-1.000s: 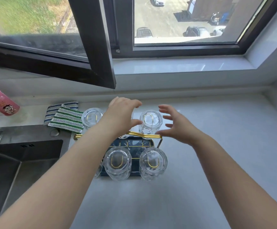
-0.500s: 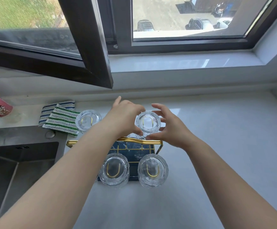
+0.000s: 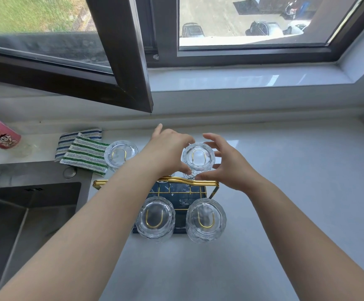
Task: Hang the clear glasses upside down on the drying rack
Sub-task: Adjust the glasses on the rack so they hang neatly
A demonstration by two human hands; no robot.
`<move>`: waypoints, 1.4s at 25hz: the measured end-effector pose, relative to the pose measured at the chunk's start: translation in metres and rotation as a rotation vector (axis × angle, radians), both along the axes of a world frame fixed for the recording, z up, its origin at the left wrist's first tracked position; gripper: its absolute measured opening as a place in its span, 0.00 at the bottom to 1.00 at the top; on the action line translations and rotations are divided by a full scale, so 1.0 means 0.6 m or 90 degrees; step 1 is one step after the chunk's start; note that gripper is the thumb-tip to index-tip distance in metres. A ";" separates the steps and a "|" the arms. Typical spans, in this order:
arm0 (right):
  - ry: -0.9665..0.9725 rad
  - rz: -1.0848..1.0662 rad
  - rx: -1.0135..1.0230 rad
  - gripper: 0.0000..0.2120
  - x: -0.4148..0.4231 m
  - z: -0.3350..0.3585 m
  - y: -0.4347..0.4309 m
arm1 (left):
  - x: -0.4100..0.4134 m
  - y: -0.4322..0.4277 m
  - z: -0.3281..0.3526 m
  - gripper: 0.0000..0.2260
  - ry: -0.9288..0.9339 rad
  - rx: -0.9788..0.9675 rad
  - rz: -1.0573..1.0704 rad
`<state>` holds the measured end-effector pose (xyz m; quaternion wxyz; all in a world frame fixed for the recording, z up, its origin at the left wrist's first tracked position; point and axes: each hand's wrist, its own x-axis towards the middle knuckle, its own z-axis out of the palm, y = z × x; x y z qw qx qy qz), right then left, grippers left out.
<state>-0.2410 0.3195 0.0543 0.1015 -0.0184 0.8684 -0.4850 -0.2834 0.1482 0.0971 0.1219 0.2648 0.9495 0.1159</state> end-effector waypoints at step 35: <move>0.078 0.270 0.371 0.38 -0.077 0.068 -0.122 | -0.015 -0.138 -0.012 0.32 -0.018 0.012 0.081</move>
